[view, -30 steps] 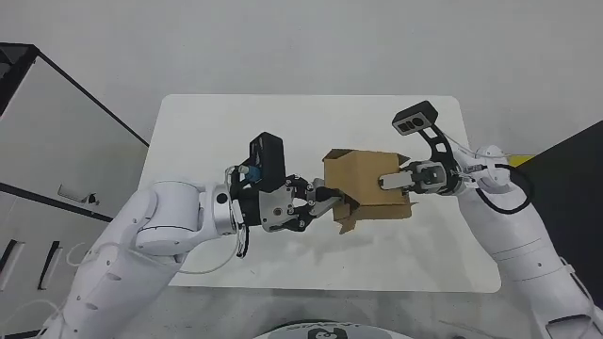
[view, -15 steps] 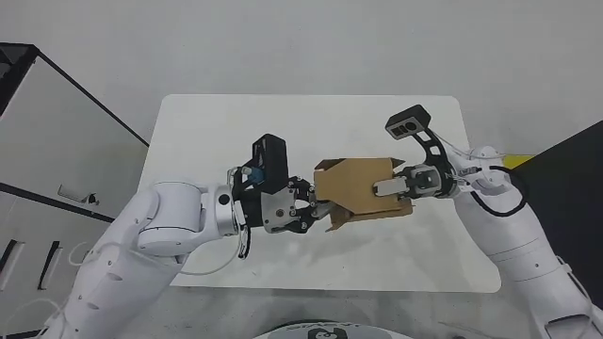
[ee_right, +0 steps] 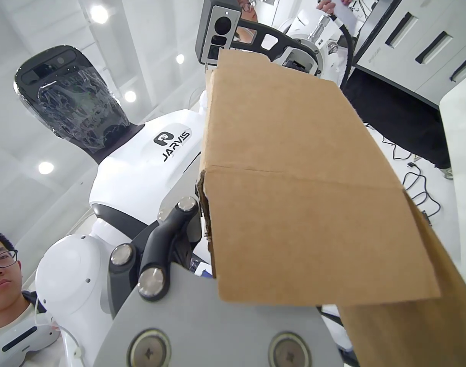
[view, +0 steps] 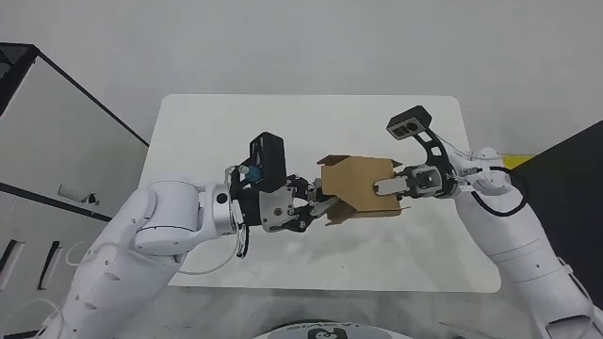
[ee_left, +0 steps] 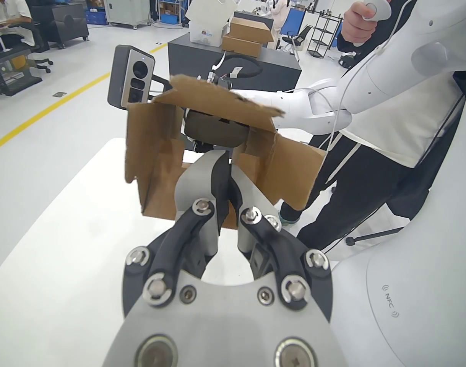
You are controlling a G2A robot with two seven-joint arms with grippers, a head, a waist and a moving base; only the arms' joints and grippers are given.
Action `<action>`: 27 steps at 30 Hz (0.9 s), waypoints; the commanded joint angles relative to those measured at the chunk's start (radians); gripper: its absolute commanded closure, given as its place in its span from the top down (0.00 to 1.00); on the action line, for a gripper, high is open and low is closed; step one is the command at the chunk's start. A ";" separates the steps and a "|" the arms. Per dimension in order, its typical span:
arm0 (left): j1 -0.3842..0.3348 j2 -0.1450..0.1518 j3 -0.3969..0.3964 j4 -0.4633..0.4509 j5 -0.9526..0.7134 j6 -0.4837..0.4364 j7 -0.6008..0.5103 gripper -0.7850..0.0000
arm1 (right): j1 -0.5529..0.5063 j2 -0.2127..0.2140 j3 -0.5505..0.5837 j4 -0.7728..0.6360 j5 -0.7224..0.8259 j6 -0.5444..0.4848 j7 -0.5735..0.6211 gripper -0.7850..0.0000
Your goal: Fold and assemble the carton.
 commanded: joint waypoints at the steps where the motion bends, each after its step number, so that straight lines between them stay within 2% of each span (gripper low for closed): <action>1: 0.002 0.001 -0.013 -0.001 -0.001 0.002 0.003 0.00 | -0.004 0.001 0.010 0.001 0.002 0.000 0.000 0.00; 20: 0.039 0.013 -0.091 -0.005 -0.001 0.003 0.005 0.00 | -0.041 0.000 0.088 0.033 -0.001 -0.002 -0.002 0.00; 27: 0.057 0.015 -0.107 -0.016 0.001 0.005 0.007 0.00 | -0.046 -0.003 0.097 0.088 -0.066 0.006 -0.072 0.00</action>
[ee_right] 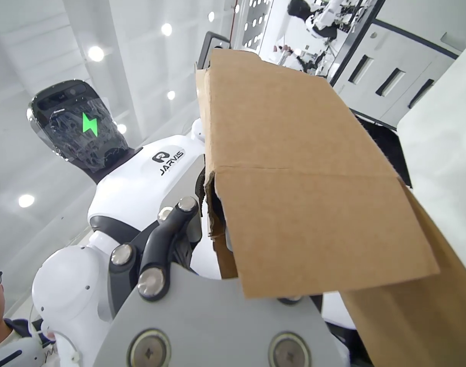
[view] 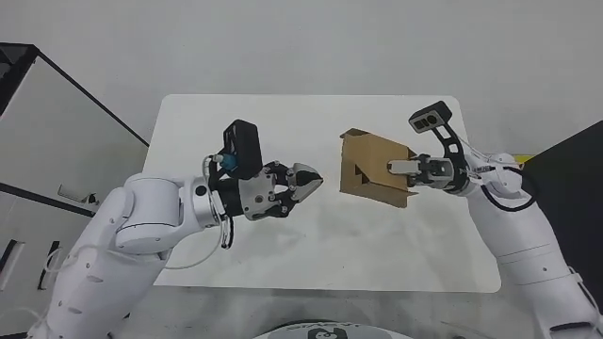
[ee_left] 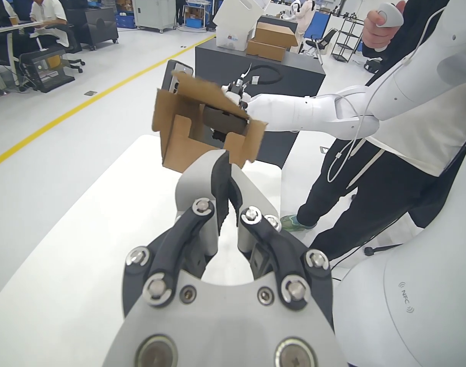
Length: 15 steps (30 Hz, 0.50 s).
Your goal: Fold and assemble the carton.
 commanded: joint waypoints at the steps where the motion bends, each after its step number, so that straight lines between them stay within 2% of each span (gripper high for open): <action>1: 0.002 0.000 0.002 -0.007 0.000 -0.001 -0.001 0.00 | 0.002 0.000 -0.002 0.000 -0.022 0.014 -0.019 0.00; 11: -0.021 -0.005 0.069 -0.029 0.024 -0.004 -0.016 0.00 | 0.002 -0.007 -0.010 -0.023 -0.057 0.035 -0.070 0.00; 15: -0.035 -0.008 0.088 -0.029 0.054 0.016 -0.015 0.00 | 0.005 -0.011 -0.019 -0.046 -0.045 0.023 -0.040 0.00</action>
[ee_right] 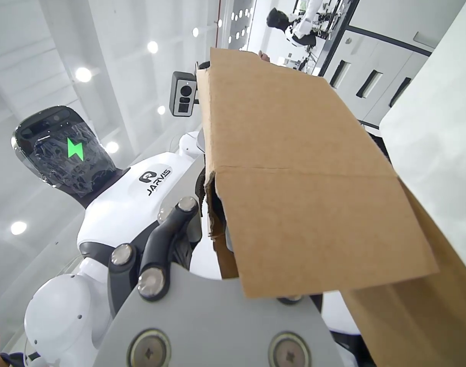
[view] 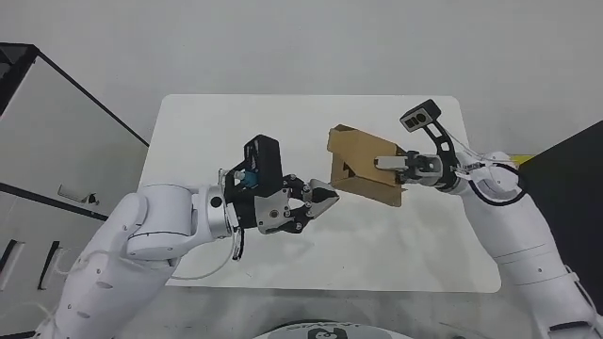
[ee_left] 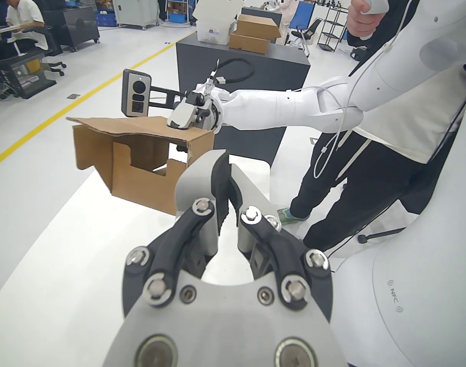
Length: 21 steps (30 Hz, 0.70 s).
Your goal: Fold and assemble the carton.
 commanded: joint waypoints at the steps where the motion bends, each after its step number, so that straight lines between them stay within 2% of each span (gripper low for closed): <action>1: -0.004 -0.001 0.003 0.003 0.014 0.014 0.005 0.00 | 0.002 -0.002 -0.004 -0.008 0.015 -0.013 0.028 0.00; 8: -0.004 -0.002 0.005 0.009 0.019 0.027 0.019 0.00 | 0.005 -0.009 -0.005 -0.011 0.057 -0.051 0.089 0.00; 21: -0.003 -0.004 0.026 0.007 0.008 0.018 0.015 0.00 | 0.007 -0.020 -0.019 -0.040 0.047 -0.038 0.103 0.00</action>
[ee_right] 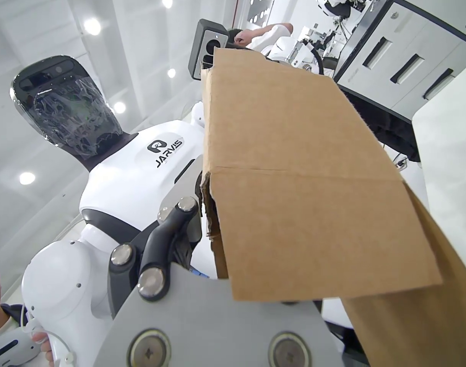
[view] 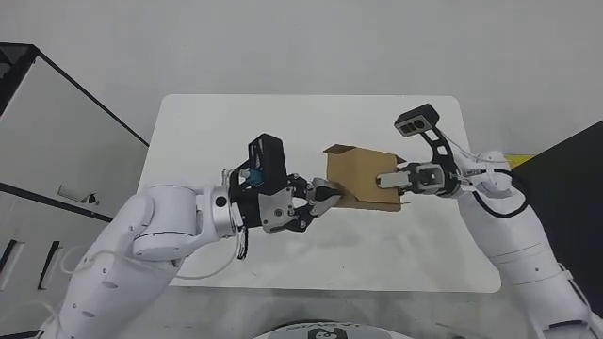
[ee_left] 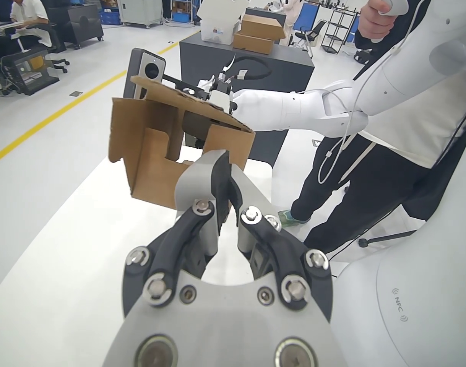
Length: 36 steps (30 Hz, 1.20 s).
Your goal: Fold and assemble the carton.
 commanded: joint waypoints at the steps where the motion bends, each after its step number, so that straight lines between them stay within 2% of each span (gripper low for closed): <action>1: 0.000 0.000 0.005 0.000 0.000 -0.001 -0.002 0.00 | -0.001 -0.002 -0.003 -0.004 -0.002 0.001 0.001 0.00; 24: -0.019 -0.005 0.043 0.013 0.012 0.004 -0.004 0.00 | -0.011 -0.011 -0.002 0.011 -0.010 0.020 0.013 0.00; 36: -0.027 -0.006 0.032 0.022 0.020 0.016 0.009 0.00 | -0.011 -0.006 0.007 0.029 0.008 0.035 0.013 0.00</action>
